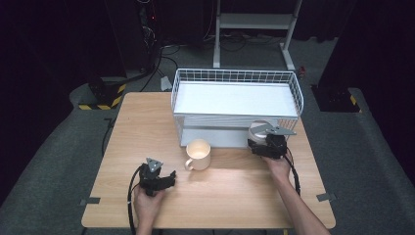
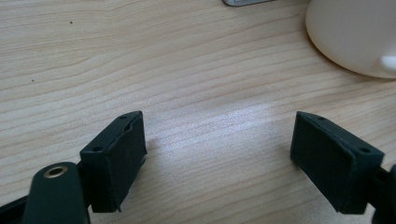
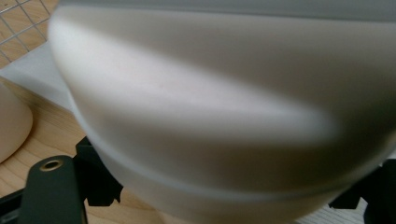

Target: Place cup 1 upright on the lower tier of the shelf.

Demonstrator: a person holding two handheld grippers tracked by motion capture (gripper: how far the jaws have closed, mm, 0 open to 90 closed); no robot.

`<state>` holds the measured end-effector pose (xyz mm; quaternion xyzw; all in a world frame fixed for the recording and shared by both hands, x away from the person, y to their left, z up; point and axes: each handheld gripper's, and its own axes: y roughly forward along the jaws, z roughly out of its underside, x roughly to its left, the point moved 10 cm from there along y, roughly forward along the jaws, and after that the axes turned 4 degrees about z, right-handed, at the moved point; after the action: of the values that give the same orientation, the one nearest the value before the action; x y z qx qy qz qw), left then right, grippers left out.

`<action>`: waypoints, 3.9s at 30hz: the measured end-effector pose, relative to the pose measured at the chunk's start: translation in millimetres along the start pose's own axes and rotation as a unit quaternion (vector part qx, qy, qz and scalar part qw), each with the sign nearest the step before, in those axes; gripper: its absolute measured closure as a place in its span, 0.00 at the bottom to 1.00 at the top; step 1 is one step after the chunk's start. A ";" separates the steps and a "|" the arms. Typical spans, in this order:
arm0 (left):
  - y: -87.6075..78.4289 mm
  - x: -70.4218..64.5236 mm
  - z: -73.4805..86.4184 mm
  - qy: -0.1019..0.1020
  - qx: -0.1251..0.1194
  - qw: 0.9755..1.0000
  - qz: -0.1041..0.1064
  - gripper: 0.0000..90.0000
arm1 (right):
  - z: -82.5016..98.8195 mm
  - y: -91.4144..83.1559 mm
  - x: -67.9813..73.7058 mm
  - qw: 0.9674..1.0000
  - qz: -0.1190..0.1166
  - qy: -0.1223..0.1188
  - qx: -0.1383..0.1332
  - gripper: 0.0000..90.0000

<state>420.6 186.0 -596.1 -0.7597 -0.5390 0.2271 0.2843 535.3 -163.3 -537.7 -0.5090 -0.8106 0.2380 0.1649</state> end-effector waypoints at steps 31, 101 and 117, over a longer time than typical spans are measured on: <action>0.0 0.0 0.0 -0.001 0.000 1.000 0.000 0.20 | -7.9 17.0 -4.1 0.999 0.028 -0.018 -0.007 0.21; 0.2 -0.2 -0.3 -0.002 -0.002 1.000 0.000 0.20 | 21.8 7.6 -5.6 0.998 0.044 0.013 0.035 0.30; 0.3 -0.2 -0.4 -0.002 -0.002 1.000 0.000 0.20 | 19.6 9.8 -7.6 0.998 0.056 0.024 0.031 0.41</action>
<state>420.9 185.7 -596.0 -0.7598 -0.5400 0.2275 0.2816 535.8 -170.9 -559.6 -0.5538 -0.7687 0.2597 0.1870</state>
